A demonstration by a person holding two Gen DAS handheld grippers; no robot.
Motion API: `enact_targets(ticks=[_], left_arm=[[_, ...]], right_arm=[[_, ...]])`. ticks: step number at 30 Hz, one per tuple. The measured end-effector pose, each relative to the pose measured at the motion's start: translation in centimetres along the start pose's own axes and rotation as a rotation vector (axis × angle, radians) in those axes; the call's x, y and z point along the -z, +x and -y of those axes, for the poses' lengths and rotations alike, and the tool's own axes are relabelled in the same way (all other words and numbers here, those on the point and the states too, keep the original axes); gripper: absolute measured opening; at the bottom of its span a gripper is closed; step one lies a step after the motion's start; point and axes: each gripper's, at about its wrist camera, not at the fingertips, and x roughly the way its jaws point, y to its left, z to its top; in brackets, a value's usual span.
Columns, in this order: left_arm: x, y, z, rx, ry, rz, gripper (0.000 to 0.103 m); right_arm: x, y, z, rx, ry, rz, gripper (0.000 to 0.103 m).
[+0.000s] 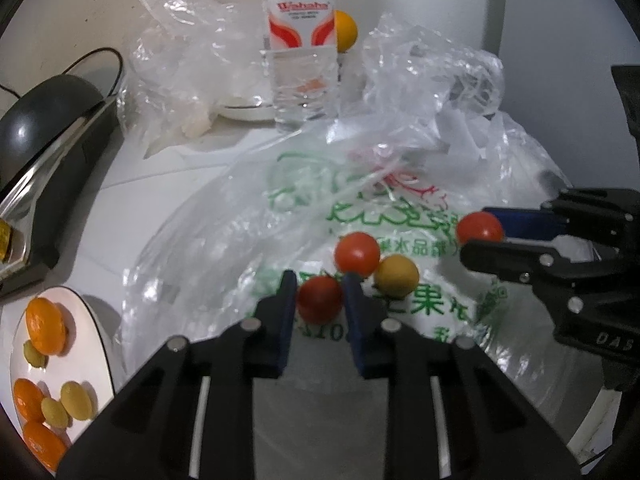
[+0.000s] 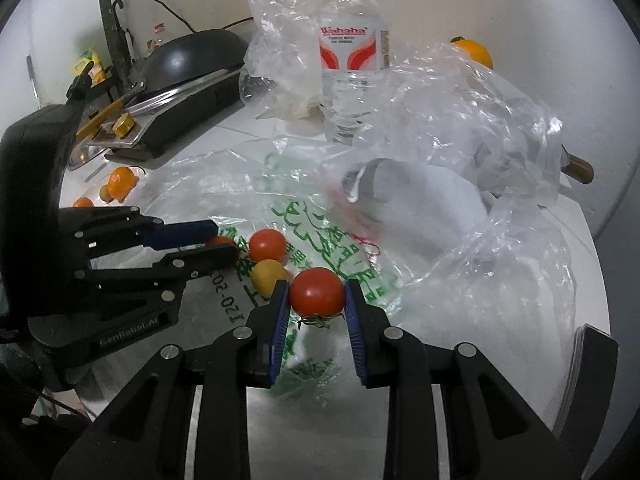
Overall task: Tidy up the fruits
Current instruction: 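Grasp another red cherry tomato with the left tool, then carry the tomato toward the plate with the right tool while the left tool carries its tomato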
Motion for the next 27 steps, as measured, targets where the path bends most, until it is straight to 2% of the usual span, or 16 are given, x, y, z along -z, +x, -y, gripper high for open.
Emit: enact_targets(ticks=[7, 17, 27], left_arm=[[0.3, 1.3, -0.4, 0.000, -0.024, -0.054, 0.027], [0.5, 0.0, 0.1, 0.033, -0.024, -0.008, 0.026], [0.2, -3.8, 1.1, 0.076, -0.013, 0.056, 0.026]], right_arm=[[0.5, -0.3, 0.1, -0.004, 0.008, 0.003, 0.029], [0.2, -0.8, -0.1, -0.005, 0.002, 0.020, 0.029], [-0.3, -2.4, -1.7, 0.000, -0.029, 0.046, 0.029]])
